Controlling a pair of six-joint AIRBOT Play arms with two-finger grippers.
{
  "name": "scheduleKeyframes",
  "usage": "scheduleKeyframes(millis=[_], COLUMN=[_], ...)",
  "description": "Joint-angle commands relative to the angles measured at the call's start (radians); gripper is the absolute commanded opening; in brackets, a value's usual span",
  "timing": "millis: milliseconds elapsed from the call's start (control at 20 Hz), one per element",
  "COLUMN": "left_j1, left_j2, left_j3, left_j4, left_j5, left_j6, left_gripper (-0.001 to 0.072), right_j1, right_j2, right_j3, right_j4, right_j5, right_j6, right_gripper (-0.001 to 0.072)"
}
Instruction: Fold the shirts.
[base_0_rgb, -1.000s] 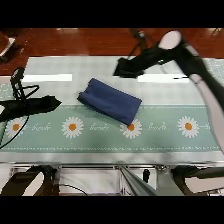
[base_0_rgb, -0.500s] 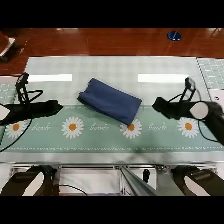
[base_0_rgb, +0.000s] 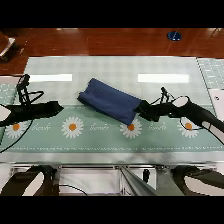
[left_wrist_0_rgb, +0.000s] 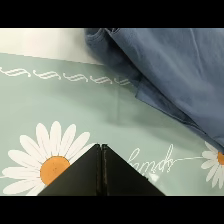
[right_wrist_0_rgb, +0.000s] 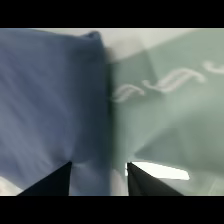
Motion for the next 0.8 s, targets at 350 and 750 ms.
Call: scheduleKeyframes(millis=[350,750], left_j1=[0.001,0.001], left_j2=[0.000,0.000], left_j3=[-0.001,-0.001], left_j4=[0.000,0.000], left_j5=[0.008,0.007], left_j6=[0.000,0.000], left_gripper=[0.0017,0.0017], right_j1=[0.039,-0.207], right_j2=[-0.124,-0.017], right_j3=[0.381,0.883], right_j4=[0.038,-0.277], right_j5=[0.218,0.606], right_j6=[-0.233,-0.048], right_gripper=[0.0025,0.0025])
